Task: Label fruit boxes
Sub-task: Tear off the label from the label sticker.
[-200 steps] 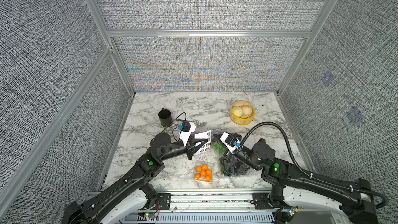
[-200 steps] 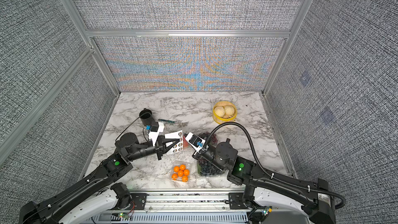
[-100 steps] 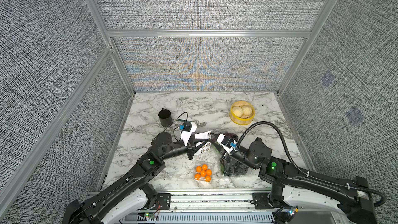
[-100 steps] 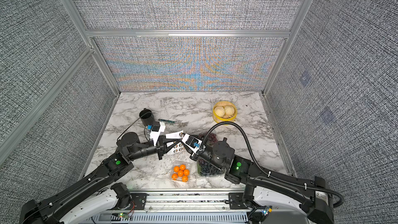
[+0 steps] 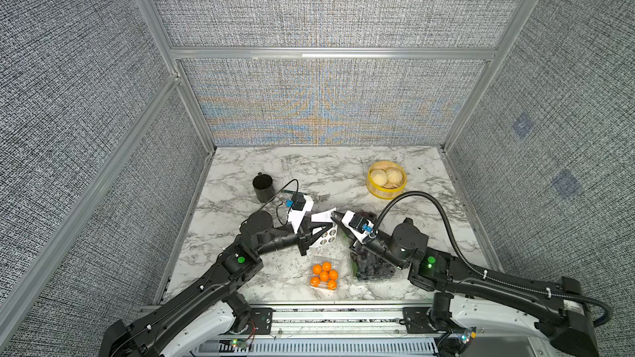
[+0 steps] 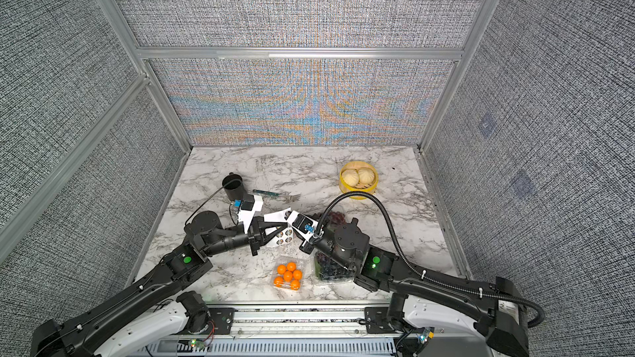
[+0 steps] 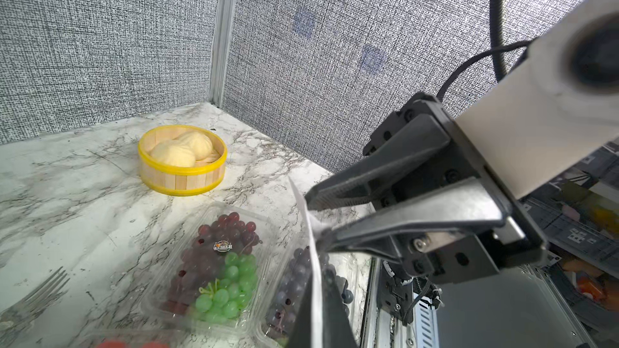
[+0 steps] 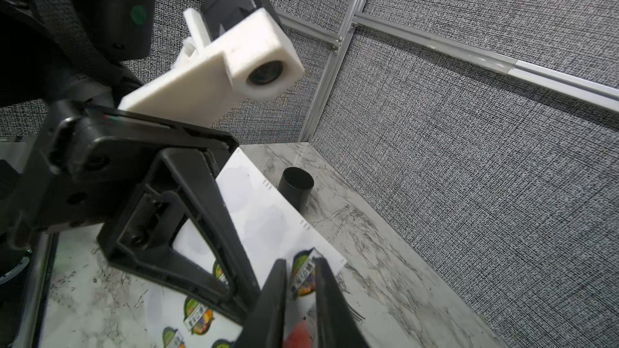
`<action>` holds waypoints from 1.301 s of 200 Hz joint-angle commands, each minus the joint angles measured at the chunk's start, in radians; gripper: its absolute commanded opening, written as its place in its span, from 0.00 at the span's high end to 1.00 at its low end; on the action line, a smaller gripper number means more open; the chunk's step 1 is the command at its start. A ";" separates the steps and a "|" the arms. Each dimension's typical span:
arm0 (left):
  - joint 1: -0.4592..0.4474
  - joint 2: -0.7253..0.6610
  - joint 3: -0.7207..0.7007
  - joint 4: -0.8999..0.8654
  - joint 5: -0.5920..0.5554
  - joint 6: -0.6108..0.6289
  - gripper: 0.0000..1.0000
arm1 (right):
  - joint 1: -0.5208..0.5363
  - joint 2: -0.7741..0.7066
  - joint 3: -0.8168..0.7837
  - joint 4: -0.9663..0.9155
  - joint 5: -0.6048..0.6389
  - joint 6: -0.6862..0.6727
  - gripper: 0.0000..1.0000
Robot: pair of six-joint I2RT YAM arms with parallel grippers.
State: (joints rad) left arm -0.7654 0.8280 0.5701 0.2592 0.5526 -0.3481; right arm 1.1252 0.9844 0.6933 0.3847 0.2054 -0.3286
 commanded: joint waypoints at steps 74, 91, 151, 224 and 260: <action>0.000 -0.012 -0.002 0.006 0.020 0.006 1.00 | -0.001 -0.070 -0.040 0.029 -0.019 0.017 1.00; -0.001 -0.018 -0.007 0.019 0.031 -0.003 1.00 | 0.000 -0.073 -0.037 0.024 -0.007 0.014 1.00; 0.000 -0.043 -0.009 -0.010 0.003 0.002 1.00 | -0.003 -0.113 -0.056 0.021 0.039 0.017 1.00; 0.003 -0.045 0.012 -0.184 -0.293 -0.018 1.00 | -0.003 -0.136 -0.053 -0.070 0.084 0.038 1.00; 0.005 -0.047 -0.028 -0.257 -0.394 -0.093 1.00 | -0.004 -0.035 0.003 -0.170 0.105 0.074 1.00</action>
State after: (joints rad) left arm -0.7639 0.7826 0.5583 0.0883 0.3019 -0.3801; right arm 1.1198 0.8845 0.6495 0.3050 0.2691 -0.2947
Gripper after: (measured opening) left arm 0.064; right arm 0.048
